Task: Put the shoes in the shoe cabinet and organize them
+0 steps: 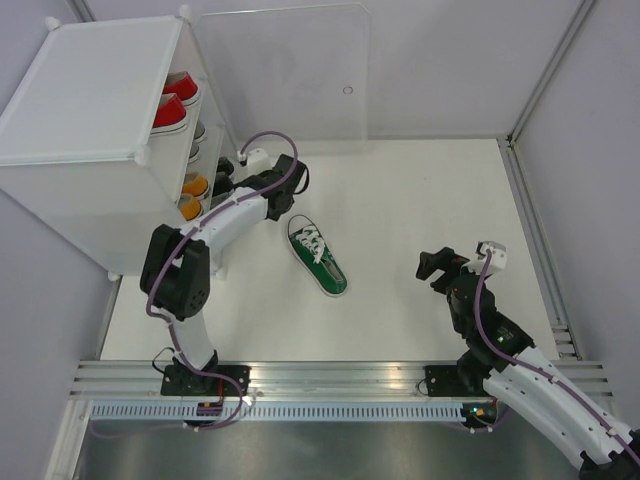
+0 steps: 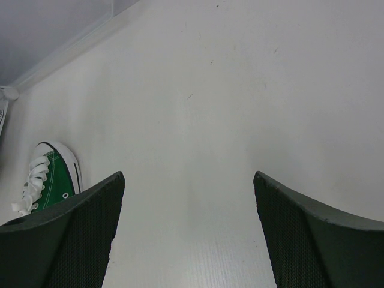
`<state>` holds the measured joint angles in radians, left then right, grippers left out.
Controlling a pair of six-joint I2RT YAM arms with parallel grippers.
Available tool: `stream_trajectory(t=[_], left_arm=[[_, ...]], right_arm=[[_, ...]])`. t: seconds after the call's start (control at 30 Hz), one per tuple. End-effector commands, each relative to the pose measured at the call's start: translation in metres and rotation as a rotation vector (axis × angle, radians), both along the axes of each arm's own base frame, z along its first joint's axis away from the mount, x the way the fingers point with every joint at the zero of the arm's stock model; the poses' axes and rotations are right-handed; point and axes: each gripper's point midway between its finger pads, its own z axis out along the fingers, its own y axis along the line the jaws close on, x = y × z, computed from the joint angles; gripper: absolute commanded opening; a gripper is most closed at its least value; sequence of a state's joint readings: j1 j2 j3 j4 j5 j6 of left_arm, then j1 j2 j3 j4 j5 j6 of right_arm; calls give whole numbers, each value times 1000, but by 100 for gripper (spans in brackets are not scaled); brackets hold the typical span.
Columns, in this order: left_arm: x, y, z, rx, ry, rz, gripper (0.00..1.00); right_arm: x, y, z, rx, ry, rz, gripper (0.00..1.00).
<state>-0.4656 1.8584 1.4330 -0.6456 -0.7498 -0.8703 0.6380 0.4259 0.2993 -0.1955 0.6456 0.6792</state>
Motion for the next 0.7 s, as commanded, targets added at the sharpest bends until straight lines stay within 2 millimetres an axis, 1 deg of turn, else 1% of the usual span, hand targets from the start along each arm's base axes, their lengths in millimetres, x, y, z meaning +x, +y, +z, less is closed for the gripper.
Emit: stream_trajectory(t=[0.0,0.03,0.07,0.1,0.13,0.17,0.2,0.23,0.3,0.33,0.37,0.43,0.47,0.53,0.57,0.63,0.67], left_arm=[[-16,-25,38,14,-10,-178,82],[-20,-35,36,-15,12,-232,82],[-24,-40,44,-23,15,-284,82],[-31,-48,39,-32,41,-335,82],[-37,-59,38,-68,64,-400,82],[-44,-64,41,-60,79,-461,82],[-56,-81,37,-83,105,-534,82],[-62,-89,36,-91,113,-576,82],[-81,-118,37,-130,139,-710,83],[-87,-129,38,-140,143,-757,83],[-97,-144,39,-136,151,-827,83],[-106,-158,41,-124,155,-896,82],[-115,-169,43,-105,154,-941,80],[-125,-179,47,-108,143,-973,75],[-136,-189,45,-111,154,-1009,74],[-149,-200,41,-115,176,-1067,72],[-159,-208,36,-116,195,-1108,72]], right_arm=[[1,3,5,5,-14,14,91],[1,4,5,6,-16,16,91],[1,4,5,6,-14,16,91],[1,4,4,5,-12,18,91],[1,4,5,7,-15,18,91],[1,4,4,7,-13,20,91],[1,5,5,9,-15,21,91],[1,6,3,9,-12,29,91],[1,7,2,5,-8,32,91],[1,7,2,6,-5,33,91],[1,8,1,5,-3,33,91],[1,8,-1,-1,4,33,91],[2,7,-1,-3,4,30,91],[1,6,-3,-5,6,28,91],[1,6,-2,-4,5,26,90],[1,5,-3,-4,6,22,90],[1,5,-3,-5,5,23,91]])
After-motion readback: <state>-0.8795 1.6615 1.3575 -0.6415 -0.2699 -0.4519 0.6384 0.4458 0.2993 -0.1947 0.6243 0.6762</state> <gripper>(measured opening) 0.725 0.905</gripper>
